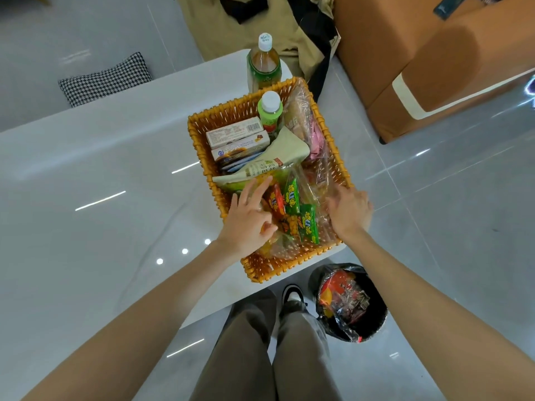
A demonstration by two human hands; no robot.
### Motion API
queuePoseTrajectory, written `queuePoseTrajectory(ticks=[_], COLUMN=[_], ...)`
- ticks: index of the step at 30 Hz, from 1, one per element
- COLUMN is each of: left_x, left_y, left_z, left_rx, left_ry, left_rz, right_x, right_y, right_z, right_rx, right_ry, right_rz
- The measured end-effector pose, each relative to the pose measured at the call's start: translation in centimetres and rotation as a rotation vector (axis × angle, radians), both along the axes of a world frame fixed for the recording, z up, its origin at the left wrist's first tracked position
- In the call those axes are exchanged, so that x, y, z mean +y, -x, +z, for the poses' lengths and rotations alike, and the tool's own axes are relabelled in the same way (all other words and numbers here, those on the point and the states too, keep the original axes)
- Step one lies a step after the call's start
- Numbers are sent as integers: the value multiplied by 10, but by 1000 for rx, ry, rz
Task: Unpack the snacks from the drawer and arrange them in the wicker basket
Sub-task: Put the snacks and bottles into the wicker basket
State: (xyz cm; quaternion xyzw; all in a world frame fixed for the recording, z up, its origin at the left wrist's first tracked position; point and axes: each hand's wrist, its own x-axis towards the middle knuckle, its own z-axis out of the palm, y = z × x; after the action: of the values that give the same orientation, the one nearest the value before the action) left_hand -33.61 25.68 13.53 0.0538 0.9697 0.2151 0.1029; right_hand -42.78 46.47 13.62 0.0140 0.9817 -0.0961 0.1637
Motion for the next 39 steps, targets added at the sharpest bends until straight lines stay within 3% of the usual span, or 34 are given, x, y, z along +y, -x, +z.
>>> queuePoseTrajectory(ticks=[5, 8, 10, 12, 15, 20, 24, 26, 31, 35, 39], left_x=[-6, -8, -5, 4, 19, 27, 30, 29, 18, 6, -11], left_y=[-7, -4, 0, 0, -4, 9, 16, 18, 6, 29, 69], left_z=[-21, -19, -17, -19, -26, -49, -66, -65, -42, -29, -24], left_rx=[-83, -5, 1, -25, -44, -60, -106, -86, 154, 135, -99], left_ry=[127, 238, 257, 243, 211, 213, 241, 267, 312, 281, 232], left_rz=[25, 37, 104, 138, 128, 141, 124, 128, 230, 312, 223], right_x=[-9, -10, -18, -24, -24, -27, -25, -26, -27, -42, -55], right_y=[-15, -22, -21, -17, -13, -8, 6, 9, 0, 36, 65], right_z=[-11, 1, 11, 10, -7, -37, -51, -42, -8, 0, -6], right_rx=[-34, 213, 322, 225, -10, -86, -285, -211, 261, 212, 59], right_ry=[114, 262, 286, 138, -21, 10, -33, -18, 90, 13, -83], right_rz=[71, -68, 10, 207, 288, 316, 302, 279, 295, 477, 536])
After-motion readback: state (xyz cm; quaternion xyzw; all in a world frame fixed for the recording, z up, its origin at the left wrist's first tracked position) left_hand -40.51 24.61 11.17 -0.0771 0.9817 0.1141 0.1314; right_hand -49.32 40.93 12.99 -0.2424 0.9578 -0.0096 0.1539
